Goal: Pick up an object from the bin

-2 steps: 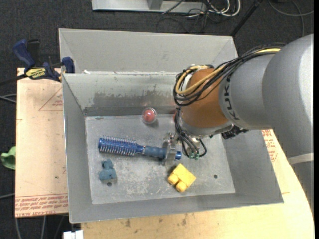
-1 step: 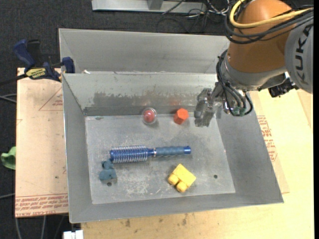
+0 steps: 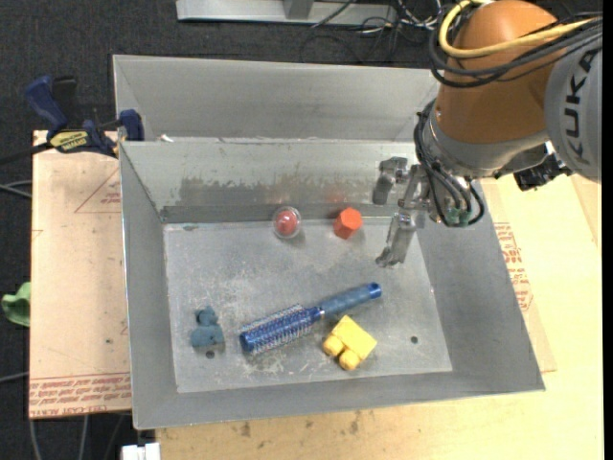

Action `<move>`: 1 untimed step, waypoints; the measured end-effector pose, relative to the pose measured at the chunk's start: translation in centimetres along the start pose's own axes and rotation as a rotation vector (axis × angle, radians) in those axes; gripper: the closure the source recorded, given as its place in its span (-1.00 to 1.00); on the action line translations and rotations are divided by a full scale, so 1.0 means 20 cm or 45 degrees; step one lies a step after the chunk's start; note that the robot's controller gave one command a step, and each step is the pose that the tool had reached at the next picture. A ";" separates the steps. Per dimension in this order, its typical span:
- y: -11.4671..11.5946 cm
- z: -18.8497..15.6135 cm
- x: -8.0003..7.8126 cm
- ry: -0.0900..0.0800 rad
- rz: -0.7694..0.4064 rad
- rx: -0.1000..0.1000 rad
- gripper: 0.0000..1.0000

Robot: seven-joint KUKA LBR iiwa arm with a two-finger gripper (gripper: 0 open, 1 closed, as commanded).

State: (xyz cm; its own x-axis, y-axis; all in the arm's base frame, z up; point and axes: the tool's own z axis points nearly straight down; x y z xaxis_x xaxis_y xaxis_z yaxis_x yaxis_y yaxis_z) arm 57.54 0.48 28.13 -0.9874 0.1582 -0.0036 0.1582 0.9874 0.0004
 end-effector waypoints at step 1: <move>0.06 0.86 0.18 0.015 -0.153 0.001 -1.00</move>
Offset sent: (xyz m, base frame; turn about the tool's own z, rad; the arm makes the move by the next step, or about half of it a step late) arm -0.0311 0.0168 -0.1662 -0.1217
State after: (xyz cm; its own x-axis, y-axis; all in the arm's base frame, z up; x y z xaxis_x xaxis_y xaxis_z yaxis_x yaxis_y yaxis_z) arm 54.20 2.21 11.00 -0.9992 0.0384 0.0085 0.0384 0.9993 0.0002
